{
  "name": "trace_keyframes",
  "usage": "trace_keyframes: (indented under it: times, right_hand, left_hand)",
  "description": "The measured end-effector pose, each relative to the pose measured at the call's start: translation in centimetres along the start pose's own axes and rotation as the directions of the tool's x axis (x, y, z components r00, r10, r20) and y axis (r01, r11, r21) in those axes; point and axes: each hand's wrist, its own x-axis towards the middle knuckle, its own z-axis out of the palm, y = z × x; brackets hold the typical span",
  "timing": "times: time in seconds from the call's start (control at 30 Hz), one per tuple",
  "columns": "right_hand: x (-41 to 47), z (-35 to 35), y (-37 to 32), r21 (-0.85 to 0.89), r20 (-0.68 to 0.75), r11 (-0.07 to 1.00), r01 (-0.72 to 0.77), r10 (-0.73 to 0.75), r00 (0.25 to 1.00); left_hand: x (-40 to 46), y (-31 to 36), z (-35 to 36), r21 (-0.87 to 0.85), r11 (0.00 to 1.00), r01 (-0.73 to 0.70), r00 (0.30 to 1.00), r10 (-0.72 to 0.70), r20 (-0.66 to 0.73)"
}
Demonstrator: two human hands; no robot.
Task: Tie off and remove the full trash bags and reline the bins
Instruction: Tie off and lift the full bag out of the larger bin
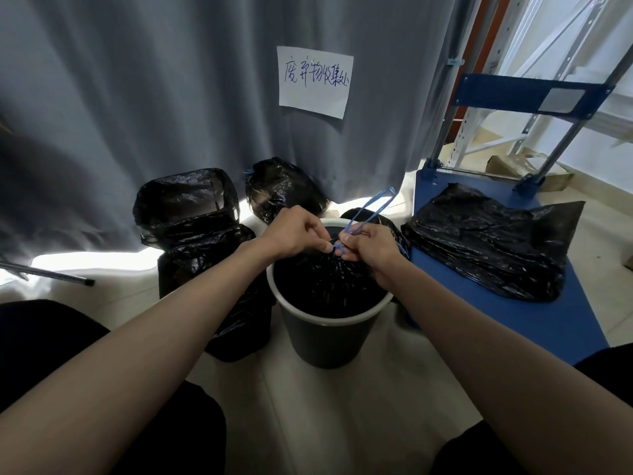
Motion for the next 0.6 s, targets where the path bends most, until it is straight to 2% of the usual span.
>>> trace_keyframes:
  times: [0.23, 0.4, 0.6]
  right_hand:
    - [-0.1, 0.4, -0.1, -0.136, 0.003, 0.988, 0.073, -0.073, 0.997]
    - [-0.2, 0.3, -0.1, -0.151, -0.015, 0.985, 0.082, -0.085, 0.996]
    - [0.1, 0.2, 0.0, -0.145, -0.072, 0.988, 0.050, -0.061, 0.995]
  left_hand:
    - [-0.2, 0.6, 1.6, -0.017, 1.000, 0.025, 0.998, -0.026, -0.051]
    - [-0.5, 0.8, 1.8, -0.040, 0.998, 0.043, 0.993, -0.048, -0.108]
    - [-0.5, 1.6, 2.5, 0.119, 0.992, 0.033, 0.982, -0.010, -0.189]
